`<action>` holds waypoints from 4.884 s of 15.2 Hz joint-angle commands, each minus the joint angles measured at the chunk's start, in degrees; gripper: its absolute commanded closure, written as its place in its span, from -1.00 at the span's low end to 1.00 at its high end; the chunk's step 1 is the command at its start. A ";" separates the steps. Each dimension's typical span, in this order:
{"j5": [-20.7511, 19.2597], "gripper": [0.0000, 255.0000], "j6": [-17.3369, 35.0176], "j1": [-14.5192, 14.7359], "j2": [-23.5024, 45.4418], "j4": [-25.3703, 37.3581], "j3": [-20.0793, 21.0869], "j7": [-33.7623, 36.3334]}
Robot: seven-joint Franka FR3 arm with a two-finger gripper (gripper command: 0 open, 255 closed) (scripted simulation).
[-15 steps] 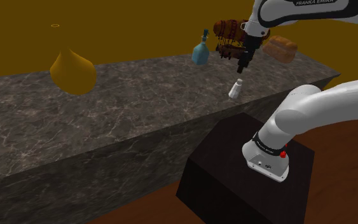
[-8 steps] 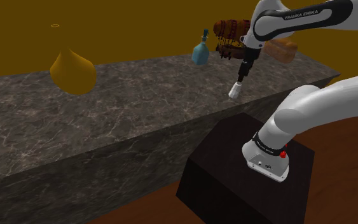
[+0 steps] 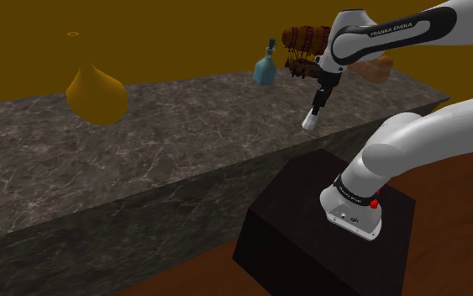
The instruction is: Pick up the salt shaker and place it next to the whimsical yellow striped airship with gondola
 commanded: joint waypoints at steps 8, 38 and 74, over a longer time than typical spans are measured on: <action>-0.04 1.00 0.13 -0.01 0.09 -0.03 -0.07 -0.04; 3.55 1.00 -20.50 0.73 -5.76 14.78 5.09 -0.07; 7.48 1.00 -46.33 2.90 1.34 47.57 8.65 -1.62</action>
